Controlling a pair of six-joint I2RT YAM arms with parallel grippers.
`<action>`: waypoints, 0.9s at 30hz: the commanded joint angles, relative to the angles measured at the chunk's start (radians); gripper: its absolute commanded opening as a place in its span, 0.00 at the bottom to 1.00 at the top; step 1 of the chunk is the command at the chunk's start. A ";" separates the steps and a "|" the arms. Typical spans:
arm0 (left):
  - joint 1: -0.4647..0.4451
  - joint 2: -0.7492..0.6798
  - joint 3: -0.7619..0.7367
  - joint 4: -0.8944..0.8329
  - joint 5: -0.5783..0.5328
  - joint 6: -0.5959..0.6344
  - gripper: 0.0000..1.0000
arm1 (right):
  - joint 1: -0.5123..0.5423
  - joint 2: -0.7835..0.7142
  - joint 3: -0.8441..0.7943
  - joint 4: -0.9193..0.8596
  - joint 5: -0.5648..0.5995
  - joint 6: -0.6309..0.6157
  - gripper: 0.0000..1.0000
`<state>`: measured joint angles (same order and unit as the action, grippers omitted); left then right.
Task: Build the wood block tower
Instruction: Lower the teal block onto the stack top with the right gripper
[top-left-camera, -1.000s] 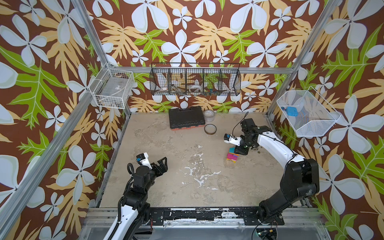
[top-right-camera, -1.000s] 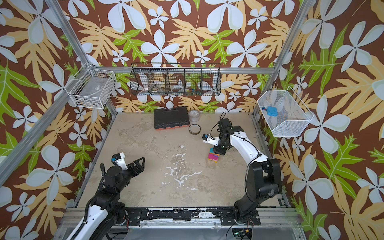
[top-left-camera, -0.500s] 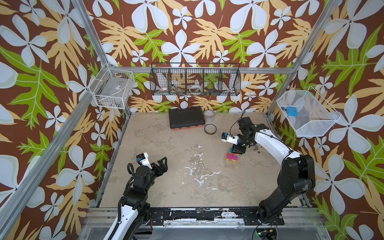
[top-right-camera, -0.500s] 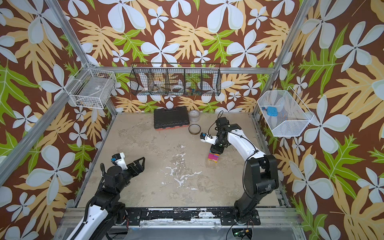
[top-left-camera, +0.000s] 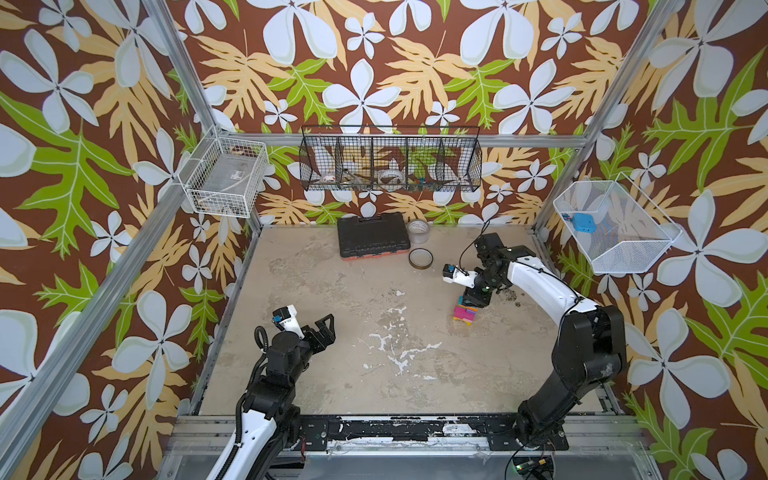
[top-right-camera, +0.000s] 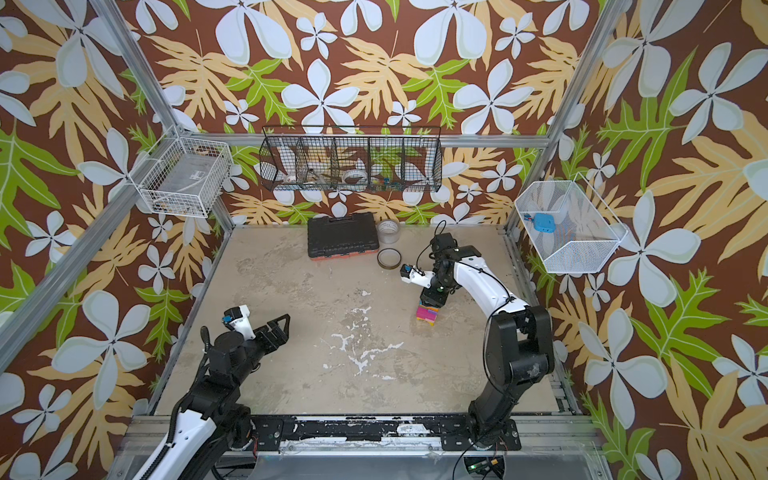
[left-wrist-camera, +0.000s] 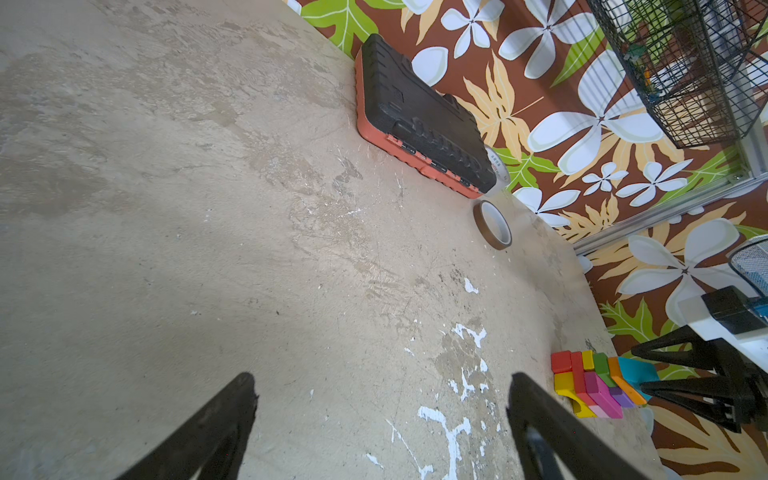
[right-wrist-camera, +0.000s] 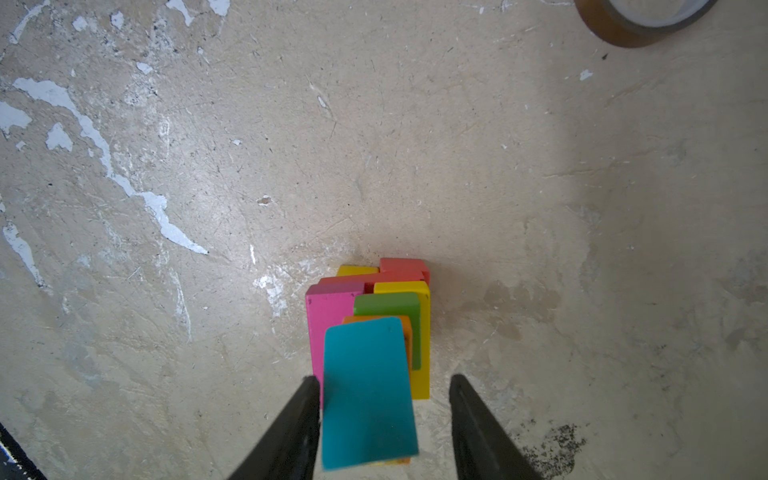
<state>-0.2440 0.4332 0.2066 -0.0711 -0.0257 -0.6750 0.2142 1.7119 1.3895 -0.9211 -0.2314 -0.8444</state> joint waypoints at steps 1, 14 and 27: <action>0.000 0.001 -0.002 0.025 0.000 0.005 0.95 | 0.001 -0.004 0.000 -0.015 0.007 0.008 0.51; 0.001 0.000 -0.002 0.024 0.000 0.004 0.95 | -0.001 -0.005 -0.005 -0.004 0.029 0.020 0.51; 0.001 -0.001 -0.001 0.024 0.000 0.004 0.95 | -0.003 -0.008 -0.009 0.001 0.041 0.030 0.51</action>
<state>-0.2440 0.4332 0.2066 -0.0711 -0.0257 -0.6750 0.2104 1.7111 1.3823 -0.9192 -0.2012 -0.8196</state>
